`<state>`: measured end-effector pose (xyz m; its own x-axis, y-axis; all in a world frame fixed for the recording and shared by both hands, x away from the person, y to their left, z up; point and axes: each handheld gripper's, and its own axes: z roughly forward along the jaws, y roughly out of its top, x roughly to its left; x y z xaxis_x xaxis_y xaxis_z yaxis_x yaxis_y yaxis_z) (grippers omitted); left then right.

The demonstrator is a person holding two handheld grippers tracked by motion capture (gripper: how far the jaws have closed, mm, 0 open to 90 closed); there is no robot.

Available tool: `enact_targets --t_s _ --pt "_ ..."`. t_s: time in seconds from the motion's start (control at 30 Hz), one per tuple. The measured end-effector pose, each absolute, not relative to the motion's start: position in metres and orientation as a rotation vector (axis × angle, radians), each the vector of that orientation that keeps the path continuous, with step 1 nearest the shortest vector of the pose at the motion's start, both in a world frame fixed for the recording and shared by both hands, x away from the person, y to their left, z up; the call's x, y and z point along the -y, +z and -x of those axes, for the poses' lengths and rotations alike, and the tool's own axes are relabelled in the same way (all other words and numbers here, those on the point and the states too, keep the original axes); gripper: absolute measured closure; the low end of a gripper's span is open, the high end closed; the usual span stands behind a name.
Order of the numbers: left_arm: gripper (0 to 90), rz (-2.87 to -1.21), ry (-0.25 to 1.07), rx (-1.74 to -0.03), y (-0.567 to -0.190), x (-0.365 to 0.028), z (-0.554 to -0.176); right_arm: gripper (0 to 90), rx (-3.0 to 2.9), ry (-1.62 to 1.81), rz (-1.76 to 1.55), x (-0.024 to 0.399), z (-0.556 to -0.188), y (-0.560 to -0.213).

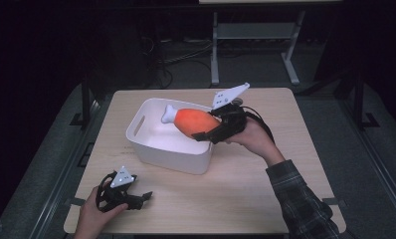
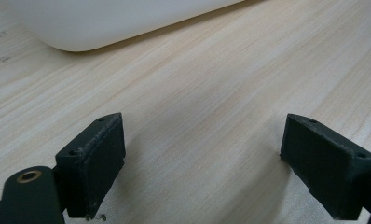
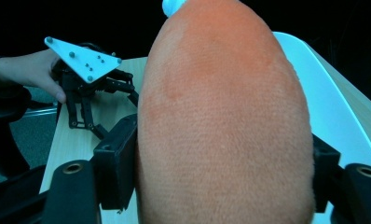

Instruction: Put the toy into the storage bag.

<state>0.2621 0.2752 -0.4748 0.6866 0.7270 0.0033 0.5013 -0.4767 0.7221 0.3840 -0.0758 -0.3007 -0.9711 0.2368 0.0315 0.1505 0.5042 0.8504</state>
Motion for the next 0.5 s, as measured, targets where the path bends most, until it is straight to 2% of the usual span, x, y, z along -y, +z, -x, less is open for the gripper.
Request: enact_targets --t_s 0.5 --pt "12.9 -2.179 0.405 -0.937 -0.475 -0.275 -0.262 29.2 -2.694 1.456 -0.336 0.036 -0.398 -0.309"
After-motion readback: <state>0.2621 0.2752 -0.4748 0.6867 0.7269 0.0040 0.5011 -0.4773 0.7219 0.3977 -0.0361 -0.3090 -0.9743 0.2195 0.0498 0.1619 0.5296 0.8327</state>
